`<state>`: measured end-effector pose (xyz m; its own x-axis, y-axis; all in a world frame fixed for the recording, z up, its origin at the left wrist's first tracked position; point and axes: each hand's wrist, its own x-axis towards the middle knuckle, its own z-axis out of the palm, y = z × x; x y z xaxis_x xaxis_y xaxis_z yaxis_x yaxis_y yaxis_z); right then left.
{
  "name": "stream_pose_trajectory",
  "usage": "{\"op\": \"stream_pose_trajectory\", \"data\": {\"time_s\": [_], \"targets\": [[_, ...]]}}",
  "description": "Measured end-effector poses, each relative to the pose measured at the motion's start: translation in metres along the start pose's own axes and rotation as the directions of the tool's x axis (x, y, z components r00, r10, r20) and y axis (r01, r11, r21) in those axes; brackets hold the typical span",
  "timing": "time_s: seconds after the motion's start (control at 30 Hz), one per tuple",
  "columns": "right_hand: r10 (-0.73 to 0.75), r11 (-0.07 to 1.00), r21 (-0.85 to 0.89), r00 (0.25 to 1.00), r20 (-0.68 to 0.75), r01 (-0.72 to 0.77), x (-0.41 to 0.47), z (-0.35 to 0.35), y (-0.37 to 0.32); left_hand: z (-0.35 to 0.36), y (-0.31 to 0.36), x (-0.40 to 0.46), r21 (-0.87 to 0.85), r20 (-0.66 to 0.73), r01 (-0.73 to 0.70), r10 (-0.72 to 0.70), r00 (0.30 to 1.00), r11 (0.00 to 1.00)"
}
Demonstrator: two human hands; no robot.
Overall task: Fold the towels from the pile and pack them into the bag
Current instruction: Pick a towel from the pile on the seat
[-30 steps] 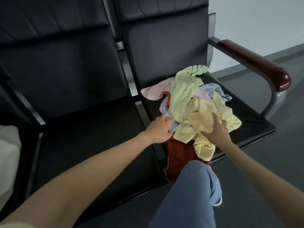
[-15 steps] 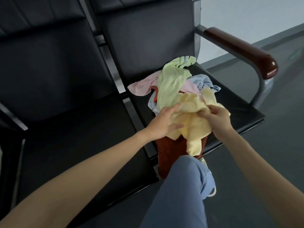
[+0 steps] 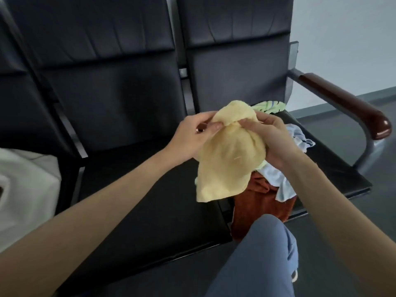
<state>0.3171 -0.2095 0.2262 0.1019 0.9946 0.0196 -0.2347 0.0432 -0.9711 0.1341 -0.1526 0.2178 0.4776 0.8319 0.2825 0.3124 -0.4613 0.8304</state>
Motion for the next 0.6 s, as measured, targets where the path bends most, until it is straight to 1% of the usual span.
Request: {"op": "stream_pose_trajectory", "data": {"time_s": [0.07,0.13,0.23,0.3,0.4,0.53,0.6], "targets": [[0.022,0.999,0.025,0.998,0.067,-0.024,0.003,0.024,0.000,-0.028,0.000,-0.016,0.023,-0.073,-0.015,0.017,0.997,1.000],[0.048,0.998,0.028,0.987,0.152,-0.053,0.005,0.047,0.005,-0.053,-0.004,-0.032,0.058,-0.150,0.000,0.009,0.989,0.998],[0.090,0.996,-0.023,0.966,0.242,-0.087,0.010,0.079,0.023,-0.093,-0.020,-0.058,0.165,-0.280,0.083,-0.034,0.960,0.983],[0.104,0.990,-0.114,0.968,0.229,-0.079,0.014,0.095,0.042,-0.118,-0.036,-0.077,0.206,-0.354,0.158,-0.077,0.932,0.966],[0.082,0.961,-0.275,0.982,0.170,-0.033,0.018,0.116,0.070,-0.144,-0.053,-0.105,0.245,-0.407,0.252,-0.136,0.903,0.936],[0.000,0.880,-0.470,0.990,0.138,0.065,0.018,0.137,0.092,-0.158,-0.066,-0.135,0.245,-0.434,0.286,-0.159,0.887,0.926],[-0.007,0.854,-0.514,0.991,0.134,0.076,0.016,0.144,0.097,-0.162,-0.072,-0.144,0.230,-0.445,0.300,-0.174,0.878,0.926]]}}
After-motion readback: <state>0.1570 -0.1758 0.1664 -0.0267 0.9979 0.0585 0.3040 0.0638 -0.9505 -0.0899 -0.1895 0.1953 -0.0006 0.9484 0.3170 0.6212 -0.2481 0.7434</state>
